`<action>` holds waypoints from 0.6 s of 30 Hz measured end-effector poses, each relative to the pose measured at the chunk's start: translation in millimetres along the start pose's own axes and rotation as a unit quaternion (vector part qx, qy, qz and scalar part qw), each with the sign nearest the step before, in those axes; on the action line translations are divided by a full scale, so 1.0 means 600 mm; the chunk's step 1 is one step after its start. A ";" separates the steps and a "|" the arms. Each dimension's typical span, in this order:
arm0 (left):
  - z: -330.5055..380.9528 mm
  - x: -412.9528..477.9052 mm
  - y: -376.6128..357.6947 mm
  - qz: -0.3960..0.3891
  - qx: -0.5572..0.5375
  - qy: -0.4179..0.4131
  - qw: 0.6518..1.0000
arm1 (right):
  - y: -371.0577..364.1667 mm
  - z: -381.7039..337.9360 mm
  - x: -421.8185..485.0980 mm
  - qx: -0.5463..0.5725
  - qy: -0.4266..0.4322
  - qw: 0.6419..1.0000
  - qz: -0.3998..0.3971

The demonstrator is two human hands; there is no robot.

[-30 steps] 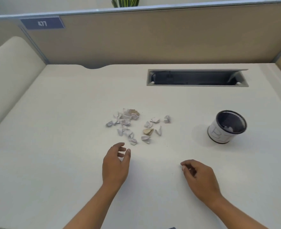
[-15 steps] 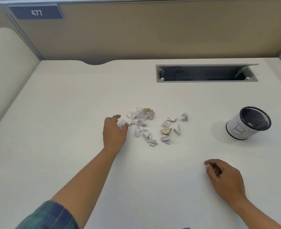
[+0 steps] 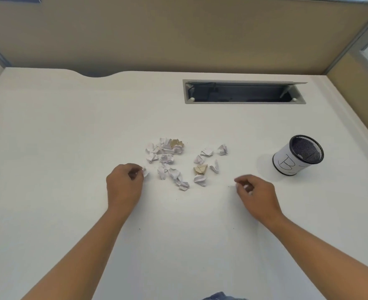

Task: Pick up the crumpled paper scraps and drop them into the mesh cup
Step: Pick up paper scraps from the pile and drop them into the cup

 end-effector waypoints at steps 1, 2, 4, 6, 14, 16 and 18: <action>0.001 -0.012 0.007 0.002 -0.012 0.009 1.000 | -0.011 -0.011 0.013 -0.007 0.009 1.000 -0.004; 0.003 -0.024 0.013 0.004 -0.024 0.016 1.000 | -0.022 -0.021 0.026 -0.017 0.017 1.000 -0.015; 0.009 -0.049 0.025 0.005 -0.058 0.035 0.998 | -0.048 -0.038 0.044 -0.047 0.037 0.996 -0.066; 0.016 -0.072 0.035 0.008 -0.094 0.060 0.994 | -0.072 -0.052 0.052 -0.092 0.078 0.984 -0.127; 0.052 -0.131 0.039 -0.006 -0.166 0.099 0.981 | -0.075 -0.037 0.042 -0.093 0.129 0.979 -0.127; 0.064 -0.141 0.034 -0.006 -0.173 0.102 0.980 | -0.058 -0.027 0.031 -0.072 0.133 0.981 -0.124; 0.081 -0.152 0.022 -0.014 -0.169 0.097 0.981 | -0.036 -0.011 0.018 -0.047 0.125 0.983 -0.123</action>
Point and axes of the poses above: each hand's wrist, its own x-axis towards the middle knuckle, its own y-axis out of the back of the hand, z = x × y, the point moved 6 cm from there along x, towards the middle knuckle, and after that the axes turned 10 degrees about z, right-handed, at the moved point
